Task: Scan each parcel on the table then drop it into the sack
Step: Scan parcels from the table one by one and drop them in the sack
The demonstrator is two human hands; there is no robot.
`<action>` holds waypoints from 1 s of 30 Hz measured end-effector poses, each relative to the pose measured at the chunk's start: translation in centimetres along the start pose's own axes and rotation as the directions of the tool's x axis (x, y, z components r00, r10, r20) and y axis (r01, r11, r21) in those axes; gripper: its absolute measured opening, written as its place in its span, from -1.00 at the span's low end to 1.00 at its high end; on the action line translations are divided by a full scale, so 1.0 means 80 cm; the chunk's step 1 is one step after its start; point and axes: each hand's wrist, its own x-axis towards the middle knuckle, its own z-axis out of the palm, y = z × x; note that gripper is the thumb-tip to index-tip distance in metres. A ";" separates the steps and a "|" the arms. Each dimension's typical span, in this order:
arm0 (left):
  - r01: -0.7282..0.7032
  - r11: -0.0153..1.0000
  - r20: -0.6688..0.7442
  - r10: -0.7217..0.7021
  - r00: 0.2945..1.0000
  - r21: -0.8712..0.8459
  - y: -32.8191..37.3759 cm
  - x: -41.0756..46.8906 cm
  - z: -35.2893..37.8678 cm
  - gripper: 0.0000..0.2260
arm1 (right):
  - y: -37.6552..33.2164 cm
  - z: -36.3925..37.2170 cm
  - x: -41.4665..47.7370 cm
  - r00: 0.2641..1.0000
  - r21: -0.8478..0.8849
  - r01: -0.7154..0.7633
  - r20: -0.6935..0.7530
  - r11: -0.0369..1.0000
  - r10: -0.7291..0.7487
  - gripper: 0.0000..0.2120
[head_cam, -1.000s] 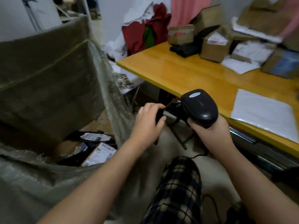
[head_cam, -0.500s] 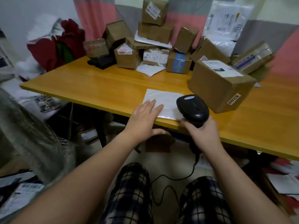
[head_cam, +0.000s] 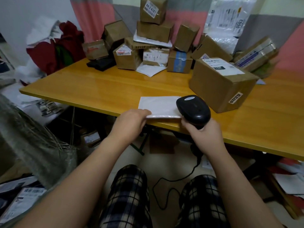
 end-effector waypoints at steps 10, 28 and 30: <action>0.315 0.364 0.122 -0.464 0.877 -0.877 -0.011 0.022 -0.046 -0.84 | -0.007 -0.003 -0.003 0.999 0.178 -0.009 -0.034 0.984 0.016 -0.88; 0.272 0.303 0.121 -0.435 0.892 -0.914 0.004 0.022 -0.030 -0.83 | -0.025 0.014 -0.003 0.999 0.461 -0.047 0.008 0.886 0.049 -0.73; 0.301 0.284 0.180 -0.382 0.906 -0.910 0.011 0.017 -0.031 -0.78 | -0.033 0.015 0.001 0.998 0.507 -0.055 -0.007 0.860 0.068 -0.78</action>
